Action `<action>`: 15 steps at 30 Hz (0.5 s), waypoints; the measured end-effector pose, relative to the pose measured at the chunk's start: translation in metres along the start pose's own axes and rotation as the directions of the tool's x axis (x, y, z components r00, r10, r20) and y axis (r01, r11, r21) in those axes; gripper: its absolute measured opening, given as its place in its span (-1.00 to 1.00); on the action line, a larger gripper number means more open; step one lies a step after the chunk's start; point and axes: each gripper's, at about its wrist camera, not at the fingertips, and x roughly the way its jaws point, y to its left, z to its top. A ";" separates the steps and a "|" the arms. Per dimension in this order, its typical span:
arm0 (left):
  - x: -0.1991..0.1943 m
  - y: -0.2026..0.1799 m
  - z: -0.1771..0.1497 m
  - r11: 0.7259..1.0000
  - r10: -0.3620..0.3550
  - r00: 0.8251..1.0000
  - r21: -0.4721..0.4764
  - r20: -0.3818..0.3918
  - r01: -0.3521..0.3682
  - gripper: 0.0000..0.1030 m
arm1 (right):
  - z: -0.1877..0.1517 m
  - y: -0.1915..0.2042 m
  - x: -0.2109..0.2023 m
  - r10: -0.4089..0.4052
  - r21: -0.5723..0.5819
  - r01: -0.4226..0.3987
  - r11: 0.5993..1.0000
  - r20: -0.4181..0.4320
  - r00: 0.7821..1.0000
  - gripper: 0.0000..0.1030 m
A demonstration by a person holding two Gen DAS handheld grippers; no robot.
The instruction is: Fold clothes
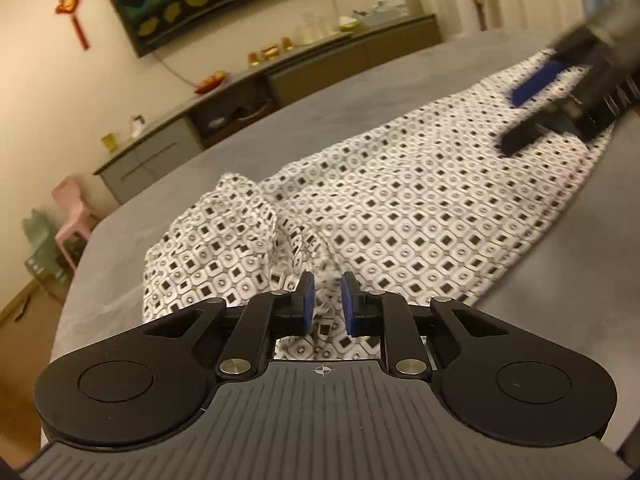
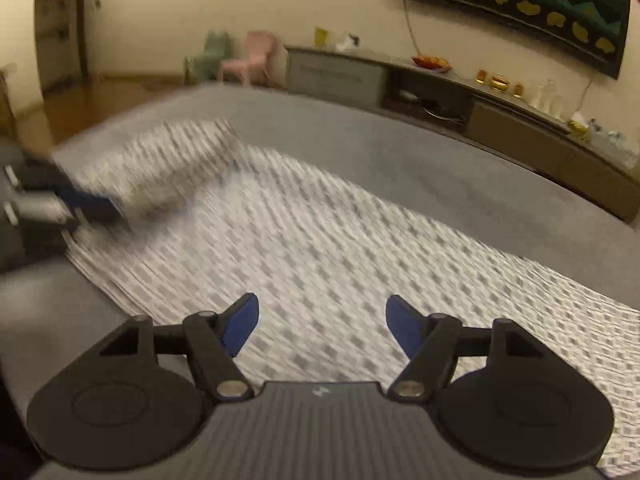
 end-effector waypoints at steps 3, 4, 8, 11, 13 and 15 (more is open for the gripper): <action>-0.007 0.004 0.000 0.999 -0.040 0.999 0.005 0.022 0.040 -0.77 | 0.029 0.010 0.011 0.144 0.078 -0.144 0.987 -0.001 0.990 0.39; -0.014 0.014 0.000 0.998 -0.052 0.997 -0.017 0.048 0.053 -0.63 | 0.040 0.013 0.018 0.193 0.113 -0.191 0.975 -0.007 0.981 0.39; -0.035 0.070 -0.011 0.978 -0.041 0.993 -0.198 0.107 0.062 -0.31 | 0.071 0.026 0.062 0.332 0.253 -0.311 0.916 -0.041 0.943 0.49; -0.041 0.117 -0.024 0.924 0.005 0.996 -0.381 0.092 0.031 -0.29 | 0.068 0.045 0.084 0.355 0.269 -0.323 0.907 -0.078 0.931 0.49; -0.031 0.133 -0.030 0.893 0.031 0.999 -0.449 0.022 -0.017 -0.30 | 0.066 0.057 0.098 0.371 0.281 -0.331 0.901 -0.103 0.923 0.42; -0.022 0.142 -0.032 0.877 0.061 0.998 -0.475 -0.035 -0.070 -0.31 | 0.064 0.069 0.112 0.387 0.293 -0.338 0.895 -0.127 0.914 -0.14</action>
